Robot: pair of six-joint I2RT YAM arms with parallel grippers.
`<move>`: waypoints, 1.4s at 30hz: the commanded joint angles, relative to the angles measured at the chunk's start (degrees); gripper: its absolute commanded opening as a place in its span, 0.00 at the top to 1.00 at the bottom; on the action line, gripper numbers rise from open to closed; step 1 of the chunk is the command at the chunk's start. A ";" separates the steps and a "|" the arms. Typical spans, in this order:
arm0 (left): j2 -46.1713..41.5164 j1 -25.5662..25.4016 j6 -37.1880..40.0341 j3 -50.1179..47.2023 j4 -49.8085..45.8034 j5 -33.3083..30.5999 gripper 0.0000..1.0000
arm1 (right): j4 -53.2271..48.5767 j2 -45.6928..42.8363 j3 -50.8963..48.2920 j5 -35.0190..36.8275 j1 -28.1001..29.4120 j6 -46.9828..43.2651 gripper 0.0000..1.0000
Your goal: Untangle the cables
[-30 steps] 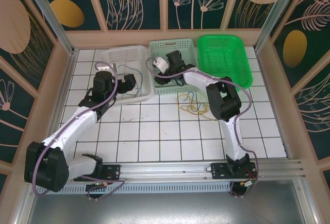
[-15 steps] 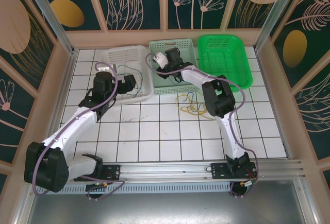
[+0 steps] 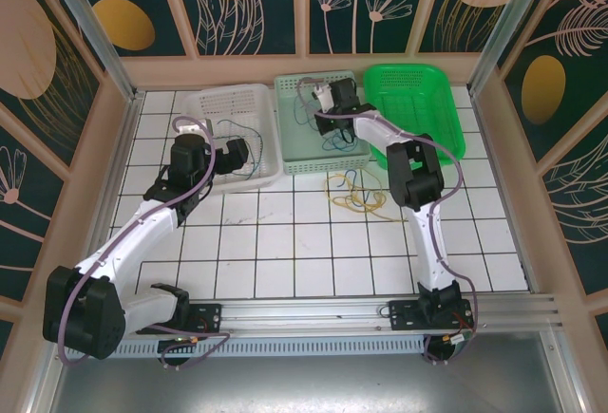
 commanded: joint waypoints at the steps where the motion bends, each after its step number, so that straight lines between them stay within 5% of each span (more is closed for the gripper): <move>1: 0.52 -0.02 -0.82 0.12 1.65 1.12 0.01 | -7.67 1.92 5.49 -0.06 0.68 0.38 0.96; 3: 0.43 -0.03 -0.43 0.35 1.17 1.05 0.02 | -9.96 1.41 5.17 -1.55 1.55 -3.76 0.71; 6: 0.52 -0.08 0.26 0.20 0.82 1.87 0.01 | -9.56 -1.54 -0.40 0.31 3.65 -11.54 0.50; 13: 1.55 -0.10 1.39 0.44 0.84 4.05 0.02 | -3.33 -14.05 -11.68 -0.44 3.17 -6.82 0.33; 18: 2.97 -0.88 4.89 1.86 1.15 5.38 0.02 | -2.33 -23.89 -17.99 -2.36 2.65 2.75 0.07; 23: 3.32 -4.68 7.92 2.42 1.53 2.37 0.01 | 2.09 -34.79 -31.79 1.28 1.11 14.10 0.10; 32: 6.50 -12.38 10.64 3.32 4.07 2.97 0.01 | -1.85 -52.60 -53.59 11.09 -2.42 22.52 0.43; 42: 9.77 -14.91 9.75 3.61 6.12 4.52 0.01 | -0.84 -55.18 -63.75 11.99 -6.65 23.71 0.44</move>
